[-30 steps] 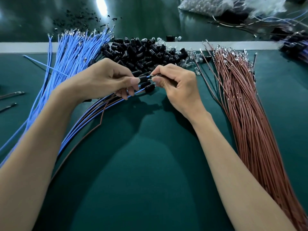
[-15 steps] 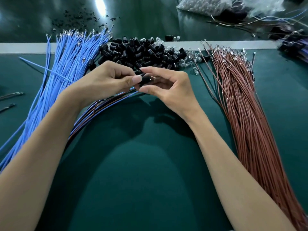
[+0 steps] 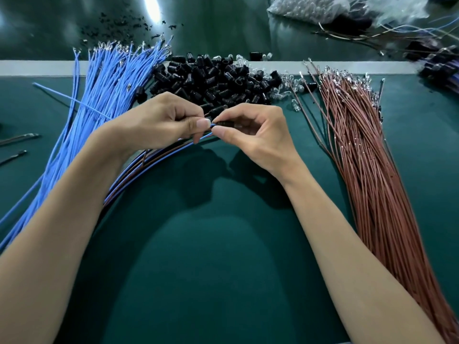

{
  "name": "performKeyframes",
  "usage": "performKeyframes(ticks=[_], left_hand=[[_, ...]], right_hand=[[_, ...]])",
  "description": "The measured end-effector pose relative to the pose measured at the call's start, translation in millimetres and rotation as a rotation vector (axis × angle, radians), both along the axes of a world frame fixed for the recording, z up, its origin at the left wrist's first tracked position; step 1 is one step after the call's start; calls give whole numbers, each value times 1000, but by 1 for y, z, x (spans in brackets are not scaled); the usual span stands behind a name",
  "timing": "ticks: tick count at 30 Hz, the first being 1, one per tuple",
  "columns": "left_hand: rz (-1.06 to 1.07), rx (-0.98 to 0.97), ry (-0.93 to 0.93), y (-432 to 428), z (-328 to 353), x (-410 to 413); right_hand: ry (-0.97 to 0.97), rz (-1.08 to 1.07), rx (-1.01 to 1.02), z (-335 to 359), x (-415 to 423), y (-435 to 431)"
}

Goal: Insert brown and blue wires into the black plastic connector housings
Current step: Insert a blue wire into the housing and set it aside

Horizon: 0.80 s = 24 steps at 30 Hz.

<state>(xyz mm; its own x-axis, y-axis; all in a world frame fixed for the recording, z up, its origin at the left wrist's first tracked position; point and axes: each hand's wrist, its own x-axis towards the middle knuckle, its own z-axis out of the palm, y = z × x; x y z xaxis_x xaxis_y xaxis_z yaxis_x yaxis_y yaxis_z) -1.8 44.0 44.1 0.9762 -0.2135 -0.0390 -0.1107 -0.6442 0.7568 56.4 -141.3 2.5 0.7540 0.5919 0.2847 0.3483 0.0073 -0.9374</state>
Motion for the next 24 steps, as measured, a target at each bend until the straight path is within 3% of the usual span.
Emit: performKeyframes(ticks=[10,18,21,24], left_hand=[[90,17,-47,-7,-4,5],[76,137,-79,-5,4,6],[112,111,-81,-14,11,7],[146,133,-69,-3,26,-1]], right_hand=[[44,-13,18,3,1,3],[58,-29,33,3,3,1],[100,-136,113,4,8,-3],[285,-320,280,6,21,-11]])
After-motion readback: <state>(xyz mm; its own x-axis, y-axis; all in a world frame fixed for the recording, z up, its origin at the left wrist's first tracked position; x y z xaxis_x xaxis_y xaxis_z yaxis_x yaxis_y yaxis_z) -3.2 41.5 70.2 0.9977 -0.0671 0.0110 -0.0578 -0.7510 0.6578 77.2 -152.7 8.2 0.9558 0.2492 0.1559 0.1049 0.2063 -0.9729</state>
